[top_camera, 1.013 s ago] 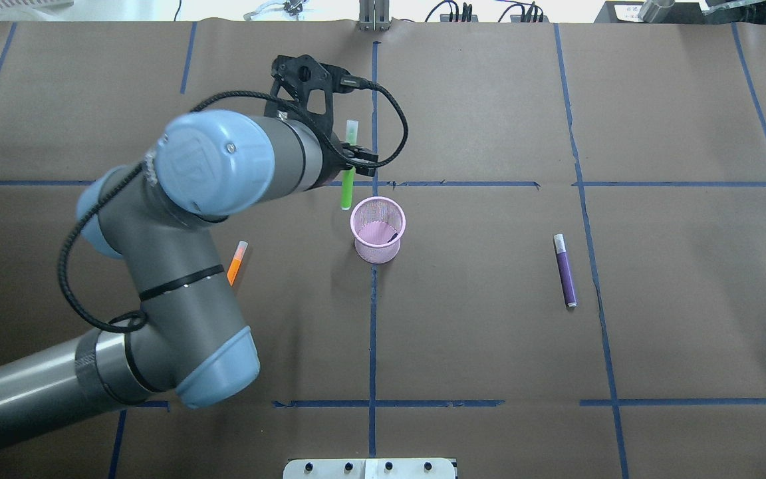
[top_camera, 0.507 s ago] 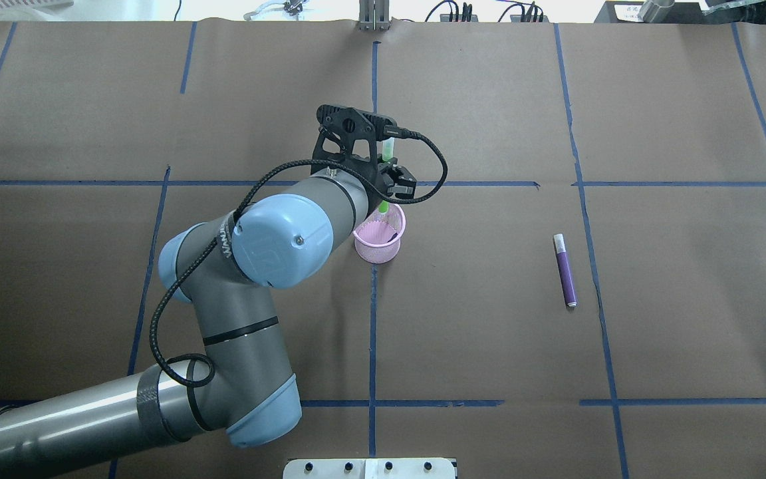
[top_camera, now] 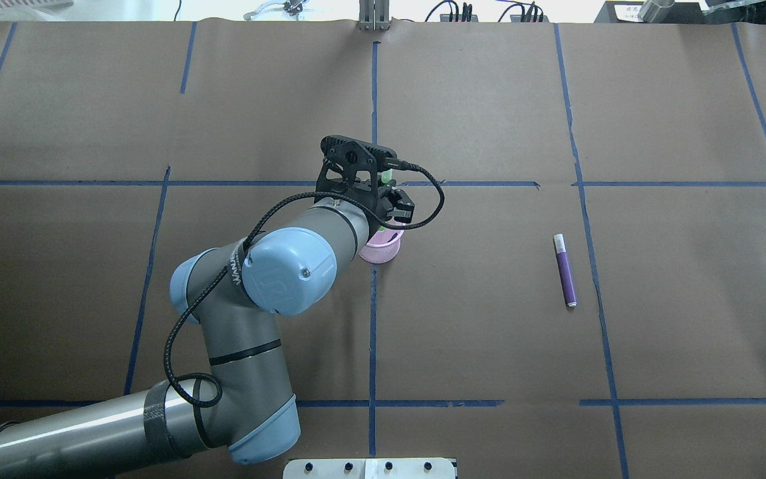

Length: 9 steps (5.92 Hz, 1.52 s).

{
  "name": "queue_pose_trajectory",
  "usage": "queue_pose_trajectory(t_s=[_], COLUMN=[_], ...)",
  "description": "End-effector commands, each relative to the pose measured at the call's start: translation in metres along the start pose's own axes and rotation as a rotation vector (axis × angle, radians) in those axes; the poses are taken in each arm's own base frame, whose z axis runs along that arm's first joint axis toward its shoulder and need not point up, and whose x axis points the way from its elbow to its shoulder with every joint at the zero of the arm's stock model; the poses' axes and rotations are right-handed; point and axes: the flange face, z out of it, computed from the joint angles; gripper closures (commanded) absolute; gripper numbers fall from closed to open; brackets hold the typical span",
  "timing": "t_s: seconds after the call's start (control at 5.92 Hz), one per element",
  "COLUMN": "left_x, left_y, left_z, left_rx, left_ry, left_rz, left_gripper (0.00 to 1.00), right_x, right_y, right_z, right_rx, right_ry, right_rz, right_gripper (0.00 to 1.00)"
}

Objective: Collect pens into pen holder

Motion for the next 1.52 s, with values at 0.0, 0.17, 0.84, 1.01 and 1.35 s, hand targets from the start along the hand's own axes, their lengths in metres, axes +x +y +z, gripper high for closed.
queue_pose_trajectory(t_s=[0.0,0.17,0.84,1.01,1.35], left_x=[-0.008,-0.01,-0.116,-0.131,-0.13], left_y=[0.011,0.006,-0.055,-0.064,-0.066], left_z=[0.005,0.003,-0.009,-0.022,-0.025], left_rx=[0.008,0.016,-0.145,-0.209,-0.207], left_ry=[0.017,0.018,0.009,-0.018,-0.012], left_rz=[0.002,0.005,-0.033,-0.042,-0.044], left_gripper=[0.18,0.09,0.12,0.12,0.1], right_x=[0.004,0.011,0.119,0.127,0.14], right_y=[0.001,0.003,0.03,0.035,0.0], right_z=[0.004,0.01,0.091,0.098,0.107], right_rx=[-0.008,-0.02,-0.083,-0.098,-0.111], right_ry=[0.001,0.005,-0.004,-0.004,-0.001], right_rz=[0.007,0.019,0.146,0.199,0.258], right_gripper=[0.0,0.0,0.01,0.02,0.04])
